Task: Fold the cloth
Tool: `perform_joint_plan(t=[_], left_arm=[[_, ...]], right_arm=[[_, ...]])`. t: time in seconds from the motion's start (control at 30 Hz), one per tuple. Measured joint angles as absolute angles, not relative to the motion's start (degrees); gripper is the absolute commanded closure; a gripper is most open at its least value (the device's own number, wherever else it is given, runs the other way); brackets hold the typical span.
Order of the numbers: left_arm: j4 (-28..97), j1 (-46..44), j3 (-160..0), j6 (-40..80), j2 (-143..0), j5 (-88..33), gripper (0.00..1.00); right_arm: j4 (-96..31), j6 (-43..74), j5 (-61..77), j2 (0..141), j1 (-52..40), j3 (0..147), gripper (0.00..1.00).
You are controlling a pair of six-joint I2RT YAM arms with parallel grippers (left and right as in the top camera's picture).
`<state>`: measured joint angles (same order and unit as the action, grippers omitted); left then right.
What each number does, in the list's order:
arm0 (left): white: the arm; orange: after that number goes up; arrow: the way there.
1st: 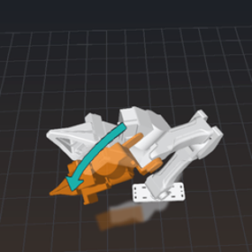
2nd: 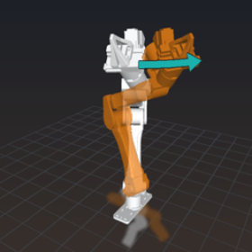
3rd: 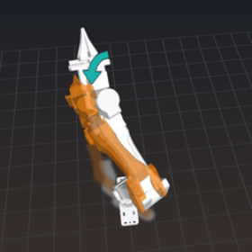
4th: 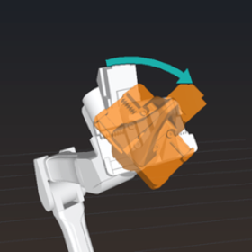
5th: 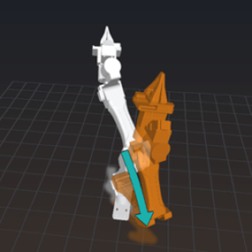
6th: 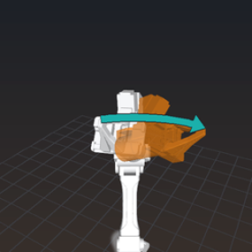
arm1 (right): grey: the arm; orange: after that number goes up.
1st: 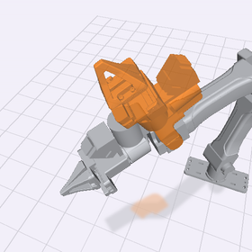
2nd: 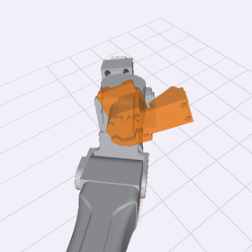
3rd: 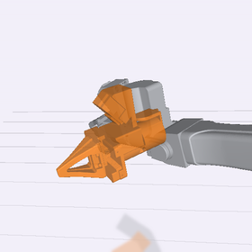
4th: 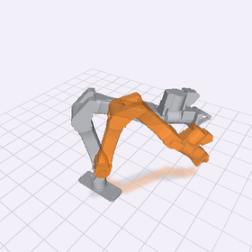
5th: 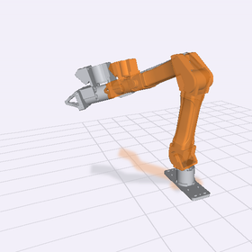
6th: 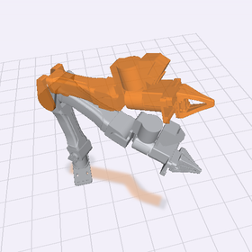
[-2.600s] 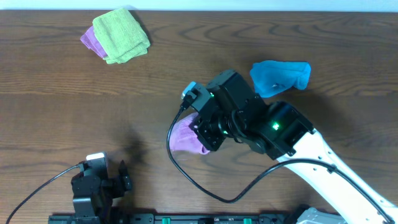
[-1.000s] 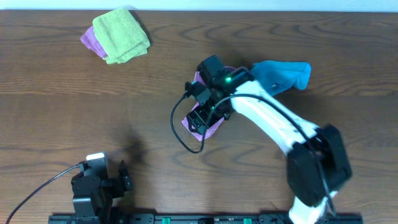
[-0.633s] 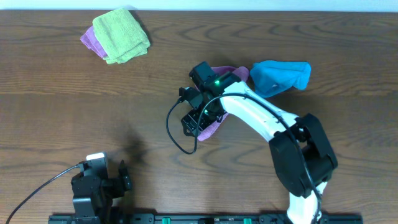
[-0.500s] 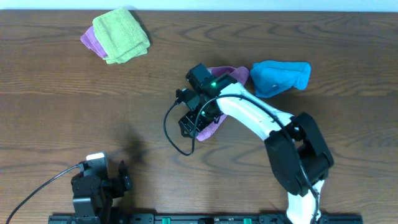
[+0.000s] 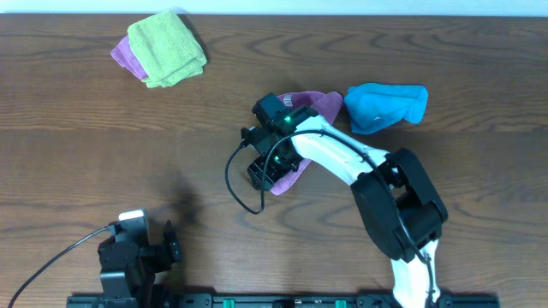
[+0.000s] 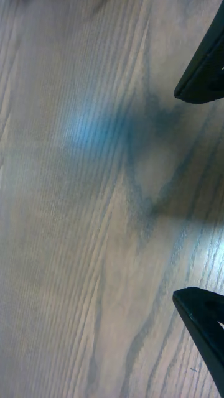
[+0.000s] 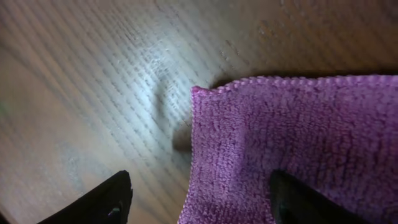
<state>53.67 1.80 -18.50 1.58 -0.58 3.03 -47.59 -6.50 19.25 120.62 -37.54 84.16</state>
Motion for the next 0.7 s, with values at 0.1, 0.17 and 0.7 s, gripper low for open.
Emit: perform_joint_plan(t=[0.1,0.17,0.7], left_arm=[[53.7,1.8,-18.5,1.6,-0.6,3.0,0.05],[53.7,1.8,-18.5,1.6,-0.6,3.0,0.05],[53.7,1.8,-18.5,1.6,-0.6,3.0,0.05]], right_arm=[[-47.0,-6.5,18.0,120.7,-37.6,84.2,0.28],[-46.8,-6.4,17.6,120.7,-37.6,84.2,0.20],[-44.9,-6.6,14.0,120.7,-38.7,84.6,0.18]])
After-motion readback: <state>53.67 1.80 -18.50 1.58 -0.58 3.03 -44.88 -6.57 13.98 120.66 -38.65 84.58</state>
